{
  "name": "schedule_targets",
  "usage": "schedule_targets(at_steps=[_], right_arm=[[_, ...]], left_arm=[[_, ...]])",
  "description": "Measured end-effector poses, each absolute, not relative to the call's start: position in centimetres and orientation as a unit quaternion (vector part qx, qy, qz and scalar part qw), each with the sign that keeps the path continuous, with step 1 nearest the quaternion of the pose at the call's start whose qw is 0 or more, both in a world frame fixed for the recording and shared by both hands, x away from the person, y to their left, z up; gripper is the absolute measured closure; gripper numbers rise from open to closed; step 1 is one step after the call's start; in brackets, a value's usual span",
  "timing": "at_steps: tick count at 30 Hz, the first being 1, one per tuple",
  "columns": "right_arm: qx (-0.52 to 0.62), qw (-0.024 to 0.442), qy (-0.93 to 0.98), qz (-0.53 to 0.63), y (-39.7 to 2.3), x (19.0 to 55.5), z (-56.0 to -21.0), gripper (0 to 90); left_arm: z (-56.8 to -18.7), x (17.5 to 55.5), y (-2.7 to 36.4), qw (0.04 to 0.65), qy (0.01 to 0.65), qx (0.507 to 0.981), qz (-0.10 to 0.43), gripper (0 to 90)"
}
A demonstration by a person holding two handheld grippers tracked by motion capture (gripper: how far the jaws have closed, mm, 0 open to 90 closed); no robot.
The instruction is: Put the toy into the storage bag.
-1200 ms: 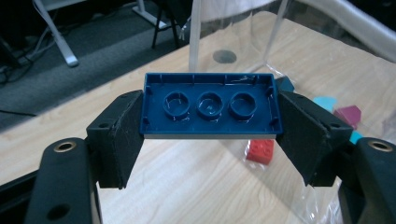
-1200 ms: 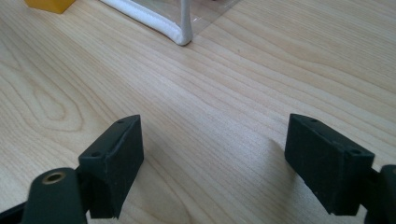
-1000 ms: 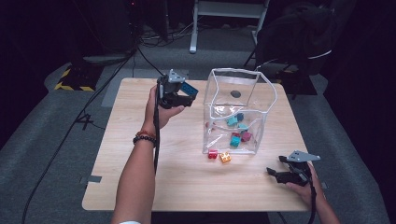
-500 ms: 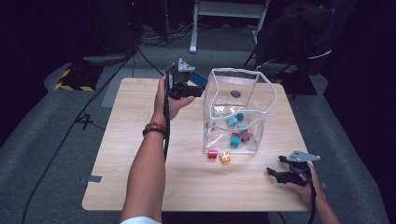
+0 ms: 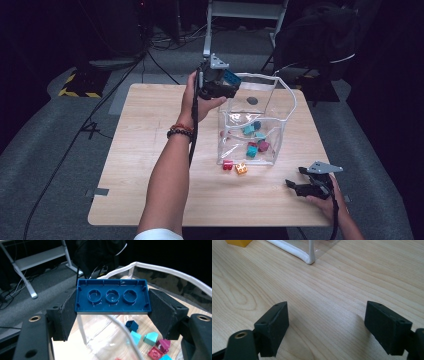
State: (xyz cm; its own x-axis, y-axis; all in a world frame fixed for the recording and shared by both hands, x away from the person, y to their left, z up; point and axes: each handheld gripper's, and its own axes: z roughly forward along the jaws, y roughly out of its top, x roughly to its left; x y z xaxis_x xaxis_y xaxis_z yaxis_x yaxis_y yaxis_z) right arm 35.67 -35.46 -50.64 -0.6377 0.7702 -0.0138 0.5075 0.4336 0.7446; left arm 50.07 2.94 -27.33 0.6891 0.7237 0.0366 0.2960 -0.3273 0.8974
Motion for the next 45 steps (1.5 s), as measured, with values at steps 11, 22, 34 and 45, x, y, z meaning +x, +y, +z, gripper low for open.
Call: schedule_targets(at_steps=[11, 22, 34, 45], right_arm=[[0.386, 0.181, 0.827, 0.367, -35.4, 35.6, -50.6, 20.5], [0.385, 0.181, 0.827, 0.367, -35.4, 35.6, -50.6, 20.9], [0.385, 0.180, 0.827, 0.368, -35.4, 35.6, -50.7, 20.9], [0.386, 0.179, 0.827, 0.368, -35.4, 35.6, -50.7, 20.8]], left_arm=[[-27.4, 50.2, -1.4, 0.475, 0.296, 0.801, 0.215, 27.3], [-27.9, 50.1, -3.0, 0.462, 0.286, 0.812, 0.214, 27.1], [-27.6, 50.0, -2.0, 0.469, 0.294, 0.804, 0.218, 24.1], [-26.9, 48.4, -0.1, 0.463, 0.289, 0.807, 0.224, 20.0]])
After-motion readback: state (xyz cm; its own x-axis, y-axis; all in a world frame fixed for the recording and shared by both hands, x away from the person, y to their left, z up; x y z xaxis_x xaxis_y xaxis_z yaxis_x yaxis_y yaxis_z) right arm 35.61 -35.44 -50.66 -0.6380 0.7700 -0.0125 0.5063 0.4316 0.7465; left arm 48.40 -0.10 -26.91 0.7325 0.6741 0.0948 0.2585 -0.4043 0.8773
